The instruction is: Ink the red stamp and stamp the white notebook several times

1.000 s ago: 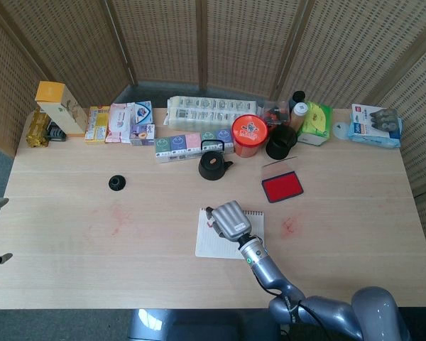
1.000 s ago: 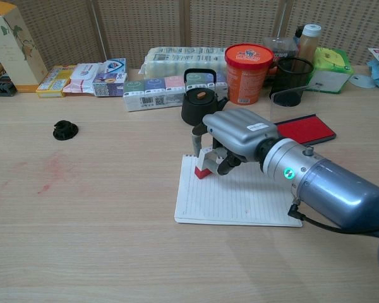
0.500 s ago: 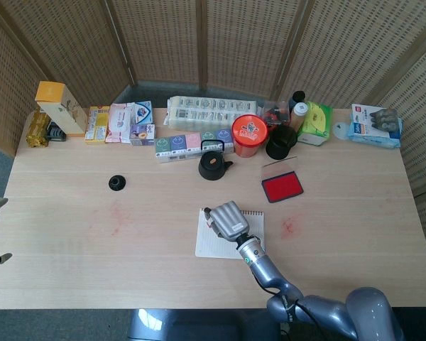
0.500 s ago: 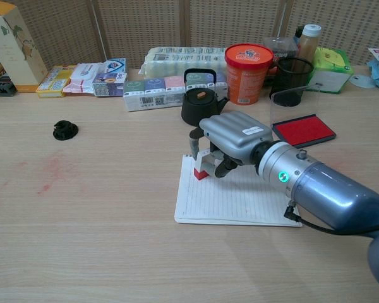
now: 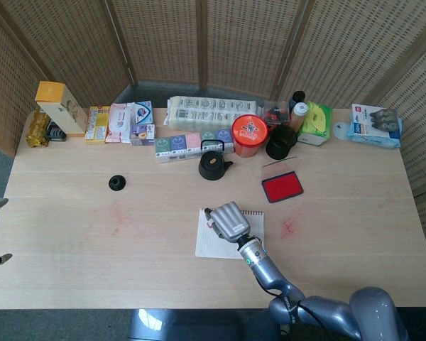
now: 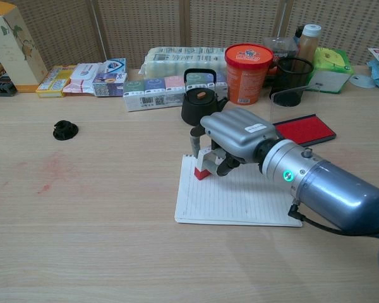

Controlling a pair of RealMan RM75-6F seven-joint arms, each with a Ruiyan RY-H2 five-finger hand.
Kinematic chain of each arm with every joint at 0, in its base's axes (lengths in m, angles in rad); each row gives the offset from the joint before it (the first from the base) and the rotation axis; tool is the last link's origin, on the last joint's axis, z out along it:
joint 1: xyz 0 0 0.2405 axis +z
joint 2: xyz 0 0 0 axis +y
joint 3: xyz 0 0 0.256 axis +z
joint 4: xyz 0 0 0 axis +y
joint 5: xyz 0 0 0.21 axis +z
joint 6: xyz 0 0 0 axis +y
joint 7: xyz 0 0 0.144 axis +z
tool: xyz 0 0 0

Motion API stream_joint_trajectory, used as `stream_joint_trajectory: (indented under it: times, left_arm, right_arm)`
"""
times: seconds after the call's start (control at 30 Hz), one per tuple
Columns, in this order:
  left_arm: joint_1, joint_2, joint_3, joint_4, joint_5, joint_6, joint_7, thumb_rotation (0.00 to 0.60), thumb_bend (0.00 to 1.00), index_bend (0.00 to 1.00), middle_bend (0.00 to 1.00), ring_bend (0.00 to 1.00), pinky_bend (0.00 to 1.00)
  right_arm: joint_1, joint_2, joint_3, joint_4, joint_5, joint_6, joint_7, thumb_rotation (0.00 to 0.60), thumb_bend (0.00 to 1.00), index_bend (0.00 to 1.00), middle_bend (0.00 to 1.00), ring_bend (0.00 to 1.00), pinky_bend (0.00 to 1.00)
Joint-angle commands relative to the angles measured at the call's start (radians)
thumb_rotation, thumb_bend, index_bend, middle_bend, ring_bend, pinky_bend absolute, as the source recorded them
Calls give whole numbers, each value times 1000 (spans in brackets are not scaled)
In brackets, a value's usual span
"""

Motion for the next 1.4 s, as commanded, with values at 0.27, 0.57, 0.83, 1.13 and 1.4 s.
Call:
stream_joint_trajectory:
  times: [0.27, 0.57, 0.83, 1.13, 1.4]
  left_arm:
    - [1, -1, 2, -5, 4, 4, 9, 600, 0, 0, 0, 0, 0]
    - [1, -2, 3, -7, 4, 6, 15, 600, 0, 0, 0, 0, 0]
    - [0, -3, 1, -8, -4, 3, 20, 600, 0, 0, 0, 0, 0]
    - [0, -3, 0, -7, -7, 2, 17, 600, 0, 0, 0, 0, 0]
    - [0, -2, 0, -7, -5, 3, 13, 600, 0, 0, 0, 0, 0]
  right_arm:
    - [-32, 151, 10, -300, 3, 89, -224, 600, 609, 650, 1000, 1000, 1000]
    - [-60, 183, -11, -308, 36, 90, -224, 600, 609, 652, 1000, 1000, 1000]
    - [-68, 169, -29, -257, 44, 77, -192, 600, 609, 651, 1000, 1000, 1000]
    - [-71, 149, -34, -210, 57, 62, -177, 600, 609, 652, 1000, 1000, 1000]
    - [-74, 145, -35, -199, 62, 58, -172, 600, 609, 652, 1000, 1000, 1000]
